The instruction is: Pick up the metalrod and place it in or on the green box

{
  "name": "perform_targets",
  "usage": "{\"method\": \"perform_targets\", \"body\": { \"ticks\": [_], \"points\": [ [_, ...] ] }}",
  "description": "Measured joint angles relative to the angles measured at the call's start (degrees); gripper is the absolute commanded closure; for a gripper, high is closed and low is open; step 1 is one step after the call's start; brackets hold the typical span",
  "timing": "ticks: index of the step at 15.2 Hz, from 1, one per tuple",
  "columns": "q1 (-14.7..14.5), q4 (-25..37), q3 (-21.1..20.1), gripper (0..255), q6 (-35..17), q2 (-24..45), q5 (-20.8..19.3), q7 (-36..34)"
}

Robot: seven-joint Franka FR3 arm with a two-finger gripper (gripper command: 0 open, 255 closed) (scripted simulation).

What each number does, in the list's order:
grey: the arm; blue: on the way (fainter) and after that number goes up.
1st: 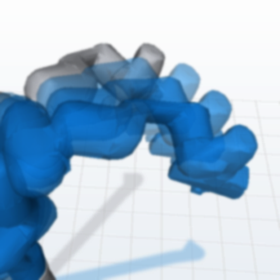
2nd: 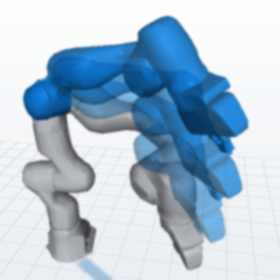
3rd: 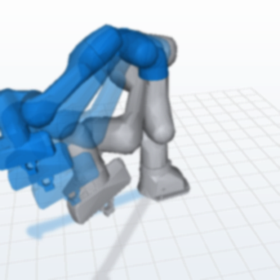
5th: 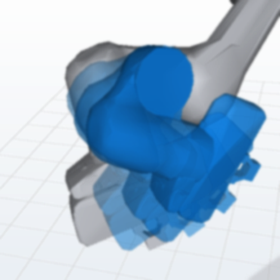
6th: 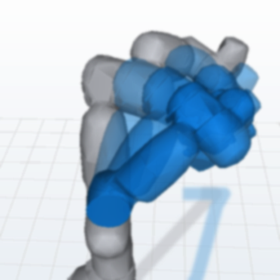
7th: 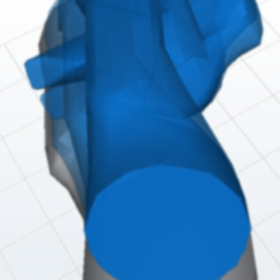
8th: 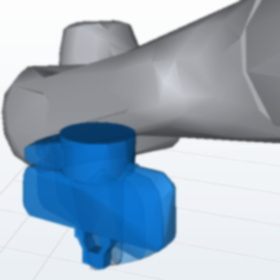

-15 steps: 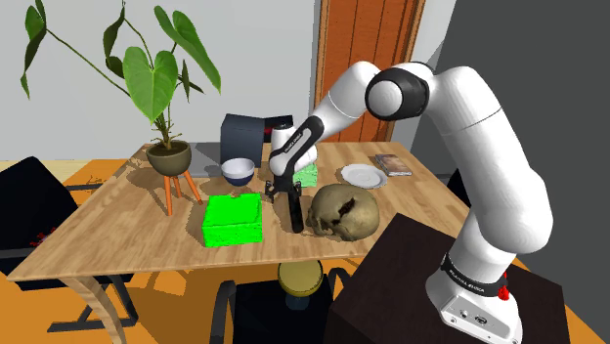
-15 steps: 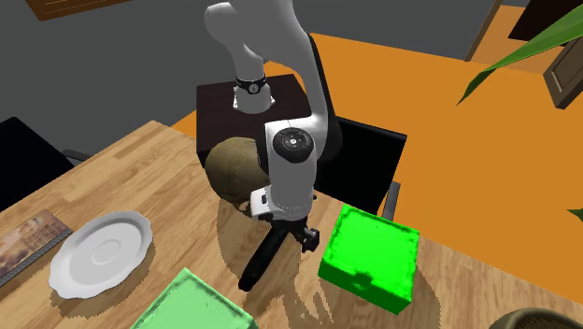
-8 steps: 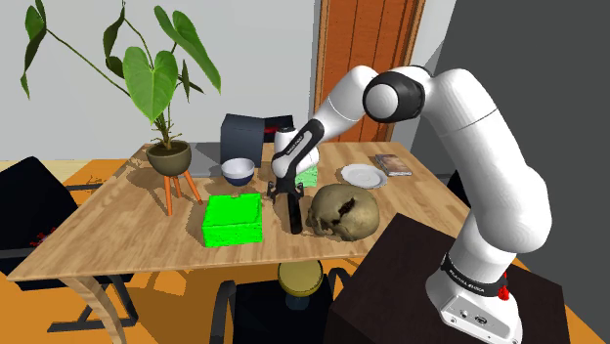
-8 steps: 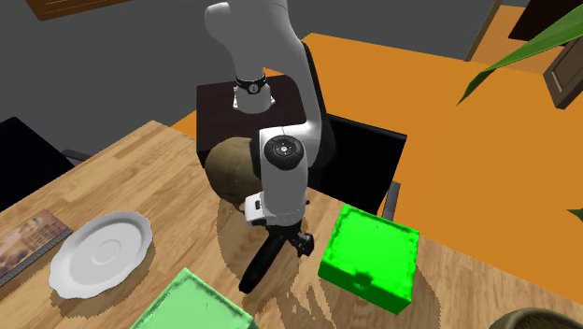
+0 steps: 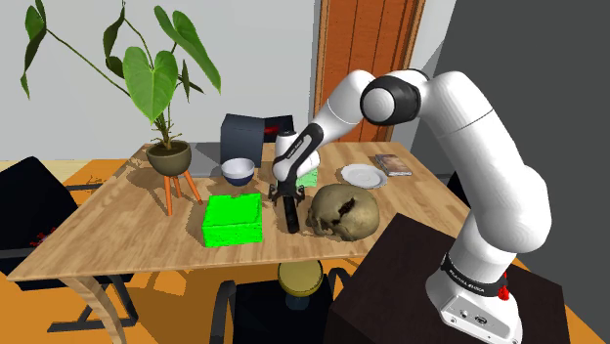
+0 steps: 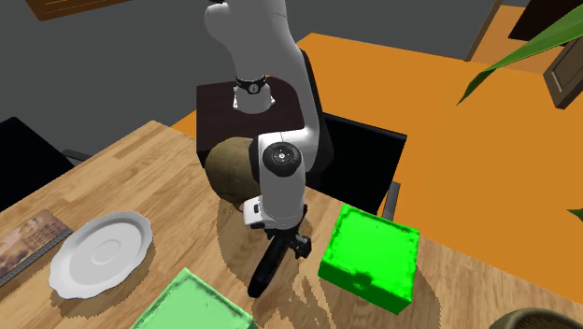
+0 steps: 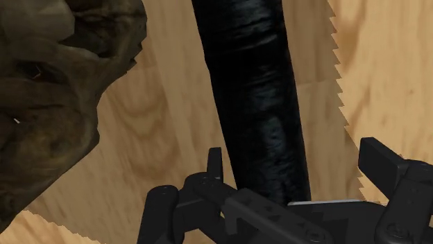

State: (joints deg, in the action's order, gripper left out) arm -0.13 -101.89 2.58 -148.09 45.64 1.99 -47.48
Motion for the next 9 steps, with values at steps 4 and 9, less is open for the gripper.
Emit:
{"method": "perform_targets", "body": {
  "ticks": [4,9],
  "points": [
    [-0.14,-0.12,-0.16,255,-0.4,0.29,0.02,-0.01],
    [-0.12,0.02,-0.19,255,-0.37,0.36,0.03,0.04]
  ]
}}
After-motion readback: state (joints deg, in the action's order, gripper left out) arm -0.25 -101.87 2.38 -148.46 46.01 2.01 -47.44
